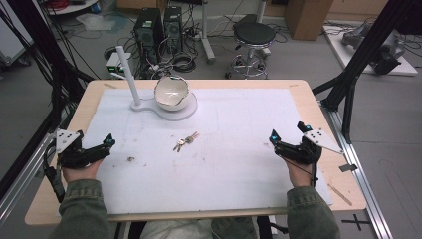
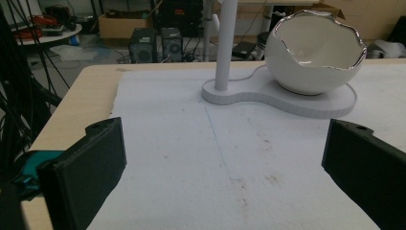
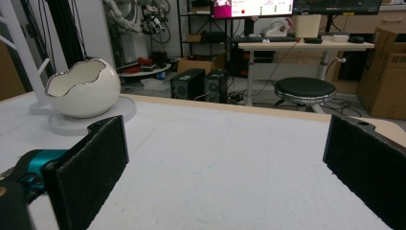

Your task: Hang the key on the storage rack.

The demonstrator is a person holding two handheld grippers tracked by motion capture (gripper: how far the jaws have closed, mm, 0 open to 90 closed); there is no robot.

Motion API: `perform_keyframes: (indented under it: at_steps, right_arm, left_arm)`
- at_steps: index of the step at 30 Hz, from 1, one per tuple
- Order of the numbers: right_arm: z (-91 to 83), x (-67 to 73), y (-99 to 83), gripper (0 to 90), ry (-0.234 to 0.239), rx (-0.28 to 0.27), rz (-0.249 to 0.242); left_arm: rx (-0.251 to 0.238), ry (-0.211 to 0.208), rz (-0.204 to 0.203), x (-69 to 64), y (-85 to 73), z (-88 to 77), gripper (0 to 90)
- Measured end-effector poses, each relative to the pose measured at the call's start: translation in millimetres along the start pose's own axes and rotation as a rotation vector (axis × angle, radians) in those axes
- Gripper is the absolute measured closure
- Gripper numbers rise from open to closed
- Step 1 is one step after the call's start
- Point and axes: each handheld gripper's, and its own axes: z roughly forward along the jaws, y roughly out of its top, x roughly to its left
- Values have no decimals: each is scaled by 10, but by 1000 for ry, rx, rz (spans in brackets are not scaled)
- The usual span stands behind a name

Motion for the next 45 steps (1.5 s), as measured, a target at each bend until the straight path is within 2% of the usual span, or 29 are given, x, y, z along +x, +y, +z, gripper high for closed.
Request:
perform_keyframes:
  at_steps: [12,15,22,24,26,29,33,37,40,45]
  right_arm:
    - [1,1,-4,5,9,12,4]
    - [5,5,-6,5,10,18,2]
    - [-2,7,-6,5,13,21,2]
    - [10,1,-10,5,17,26,8]
    - [17,0,-11,5,20,25,2]
    - [12,1,-9,5,19,24,7]
    - [-1,-1,-5,5,20,17,11]
    - [4,0,-8,5,25,19,7]
    - [10,5,-9,5,26,21,9]
    - [5,3,-8,5,25,21,9]
  left_arm:
    - [24,-23,-3,-8,-7,28,18]
    - [46,-53,-8,-26,-5,50,18]
    - [75,-90,-3,-66,26,77,18]
    - [75,-77,19,-107,80,86,18]
    - [78,-101,27,-157,116,101,18]
    - [108,-133,63,-246,136,152,18]
    - [125,-161,67,-291,163,208,18]
    - [131,-165,69,-308,214,243,18]
    - [136,-173,91,-352,283,276,18]
    - [170,-213,121,-465,388,349,18]
